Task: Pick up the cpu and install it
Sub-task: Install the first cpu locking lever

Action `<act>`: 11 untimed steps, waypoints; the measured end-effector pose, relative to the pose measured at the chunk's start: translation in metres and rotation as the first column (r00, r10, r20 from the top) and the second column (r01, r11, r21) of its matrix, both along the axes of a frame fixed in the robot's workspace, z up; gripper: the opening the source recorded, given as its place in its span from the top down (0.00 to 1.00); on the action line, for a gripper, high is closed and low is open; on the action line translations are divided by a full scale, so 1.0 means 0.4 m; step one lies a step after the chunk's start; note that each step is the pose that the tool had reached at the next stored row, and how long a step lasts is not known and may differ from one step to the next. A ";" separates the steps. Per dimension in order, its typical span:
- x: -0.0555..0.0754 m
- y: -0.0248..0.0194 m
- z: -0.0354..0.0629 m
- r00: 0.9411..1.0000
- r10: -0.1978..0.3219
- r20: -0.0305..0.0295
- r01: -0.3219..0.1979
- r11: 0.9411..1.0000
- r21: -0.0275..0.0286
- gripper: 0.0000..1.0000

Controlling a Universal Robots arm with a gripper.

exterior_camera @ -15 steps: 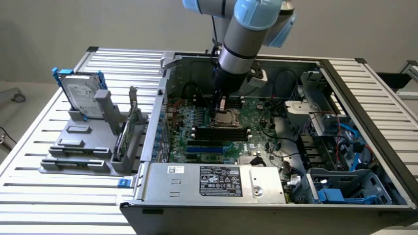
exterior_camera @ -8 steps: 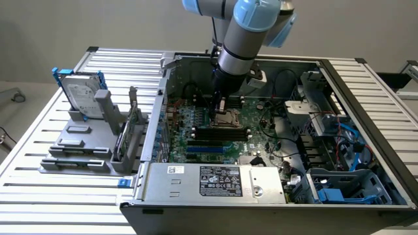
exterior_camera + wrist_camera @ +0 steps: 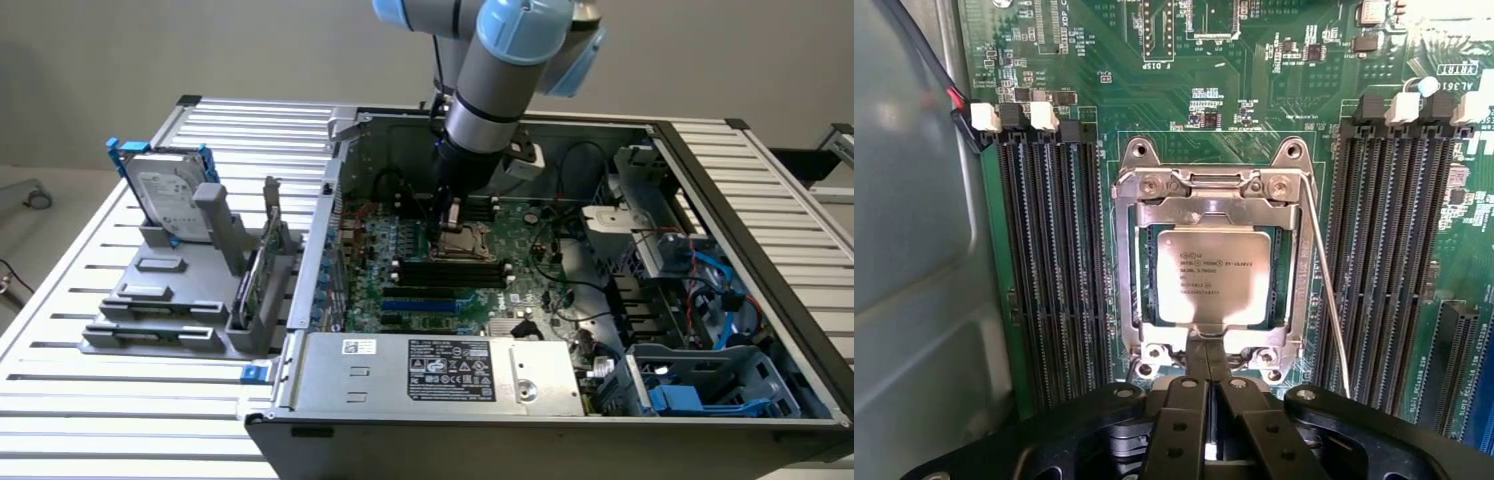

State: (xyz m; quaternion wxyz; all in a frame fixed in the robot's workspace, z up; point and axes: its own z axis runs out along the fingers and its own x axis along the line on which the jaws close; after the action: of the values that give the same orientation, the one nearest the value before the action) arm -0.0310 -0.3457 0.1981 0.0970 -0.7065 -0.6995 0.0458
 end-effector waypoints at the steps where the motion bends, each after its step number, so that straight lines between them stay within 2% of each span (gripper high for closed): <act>1: -0.001 0.000 0.002 1.000 0.000 0.000 0.000 1.000 0.000 0.89; 7: -0.007 -0.001 0.023 1.000 0.000 -0.001 0.000 1.000 -0.002 0.89; 11: -0.018 -0.001 0.032 1.000 0.000 -0.001 0.000 1.000 0.000 0.89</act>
State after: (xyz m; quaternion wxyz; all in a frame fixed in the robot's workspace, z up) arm -0.0382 -0.3460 0.2108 0.0975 -0.7064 -0.6995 0.0461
